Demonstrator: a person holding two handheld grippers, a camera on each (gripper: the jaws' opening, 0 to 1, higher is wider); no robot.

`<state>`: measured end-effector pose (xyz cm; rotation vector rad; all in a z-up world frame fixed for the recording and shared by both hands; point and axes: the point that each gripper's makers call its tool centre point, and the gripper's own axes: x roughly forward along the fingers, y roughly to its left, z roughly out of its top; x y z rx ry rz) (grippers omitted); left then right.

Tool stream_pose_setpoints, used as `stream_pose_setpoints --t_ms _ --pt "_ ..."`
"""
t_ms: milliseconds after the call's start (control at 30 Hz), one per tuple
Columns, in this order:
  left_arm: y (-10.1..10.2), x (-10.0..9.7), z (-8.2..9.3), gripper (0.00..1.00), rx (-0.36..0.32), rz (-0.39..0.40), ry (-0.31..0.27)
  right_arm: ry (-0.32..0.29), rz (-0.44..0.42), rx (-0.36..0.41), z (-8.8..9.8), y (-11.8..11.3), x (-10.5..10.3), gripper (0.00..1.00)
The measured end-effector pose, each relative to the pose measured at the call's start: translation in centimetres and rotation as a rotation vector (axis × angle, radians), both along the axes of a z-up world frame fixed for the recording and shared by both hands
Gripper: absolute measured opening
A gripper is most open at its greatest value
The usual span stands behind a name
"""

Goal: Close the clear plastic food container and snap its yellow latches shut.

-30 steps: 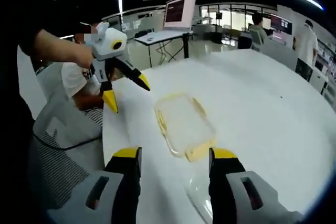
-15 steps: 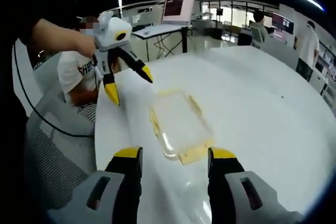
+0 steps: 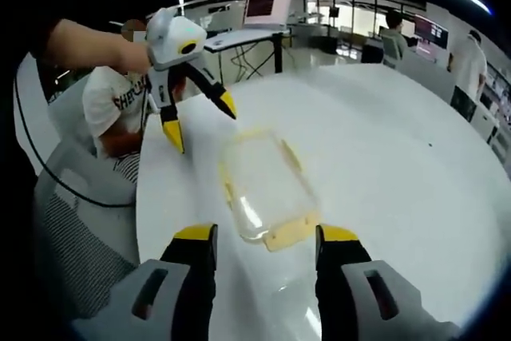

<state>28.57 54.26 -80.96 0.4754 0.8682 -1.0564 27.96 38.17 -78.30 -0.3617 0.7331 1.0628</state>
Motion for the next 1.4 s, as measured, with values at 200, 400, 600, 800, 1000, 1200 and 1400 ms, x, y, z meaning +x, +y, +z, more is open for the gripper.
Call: stream_pose_setpoints --t_ms 200,400,600,800,1000,1200,1400 --pt "0.5 0.2 -0.5 0.55 0.031 -0.034 0.013 0.009 0.025 -0.033 -0.7 0.1 0.2 0.46" --pt "0.7 1.3 -0.7 0.56 0.062 -0.055 0.013 0.000 0.057 -0.061 -0.9 0.4 0.7 0.47" --pt "0.7 1.9 -1.0 0.57 0.084 -0.091 0.014 -0.002 0.068 -0.075 -1.1 0.6 1.2 0.47" --pt "0.8 2.3 -1.6 0.51 0.131 -0.139 0.020 0.005 0.079 -0.117 -1.8 0.4 1.6 0.48" --pt "0.8 2.8 -1.8 0.53 0.142 -0.151 0.017 0.001 0.130 -0.162 -2.5 0.2 2.0 0.47" --pt "1.2 3.5 -2.1 0.53 0.167 -0.170 0.019 0.006 0.153 -0.192 -3.0 0.1 2.5 0.47" --pt "1.0 3.9 -2.6 0.54 0.199 -0.217 0.017 0.003 0.198 -0.235 -3.6 0.2 3.0 0.47"
